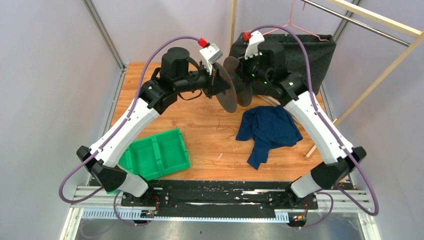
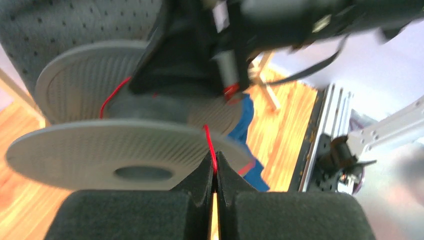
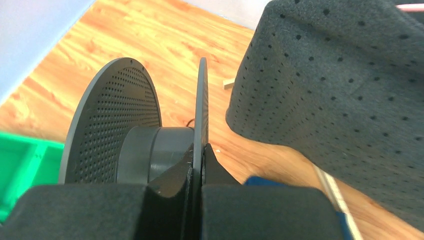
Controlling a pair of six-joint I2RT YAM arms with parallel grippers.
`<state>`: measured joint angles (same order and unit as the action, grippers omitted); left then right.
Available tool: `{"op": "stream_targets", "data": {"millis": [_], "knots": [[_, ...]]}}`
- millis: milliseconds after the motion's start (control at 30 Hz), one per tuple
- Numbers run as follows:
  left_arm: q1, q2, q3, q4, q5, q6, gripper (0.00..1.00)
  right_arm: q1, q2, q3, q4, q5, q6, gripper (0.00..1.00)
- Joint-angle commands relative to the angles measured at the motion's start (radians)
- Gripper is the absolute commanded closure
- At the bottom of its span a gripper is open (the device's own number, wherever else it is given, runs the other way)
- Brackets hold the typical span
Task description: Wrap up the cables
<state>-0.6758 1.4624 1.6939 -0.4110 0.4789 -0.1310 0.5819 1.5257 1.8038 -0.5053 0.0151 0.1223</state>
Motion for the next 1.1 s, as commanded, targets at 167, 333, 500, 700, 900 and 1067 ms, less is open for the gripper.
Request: {"op": "stream_targets", "data": {"millis": [167, 333, 500, 700, 900, 1067], "knots": [[0.103, -0.015, 0.022, -0.289, 0.133, 0.202, 1.0, 0.015, -0.223, -0.068, -0.171, -0.08, -0.331, 0.99], [0.106, 0.007, 0.03, -0.289, 0.176, 0.219, 1.0, 0.015, -0.198, 0.039, -0.374, -0.199, -0.404, 0.99], [0.107, 0.017, 0.036, -0.288, 0.15, 0.259, 1.0, 0.022, -0.207, 0.074, -0.481, -0.277, -0.406, 0.99], [0.132, 0.03, -0.012, -0.286, 0.136, 0.283, 0.93, 0.019, -0.275, 0.07, -0.44, -0.234, -0.343, 0.99], [0.206, 0.033, -0.093, -0.195, 0.19, 0.2, 0.38, 0.006, -0.289, 0.149, -0.39, -0.276, -0.282, 0.99], [0.281, -0.012, -0.252, 0.112, 0.208, -0.009, 0.35, 0.005, -0.261, 0.189, -0.371, -0.247, -0.201, 0.99]]}}
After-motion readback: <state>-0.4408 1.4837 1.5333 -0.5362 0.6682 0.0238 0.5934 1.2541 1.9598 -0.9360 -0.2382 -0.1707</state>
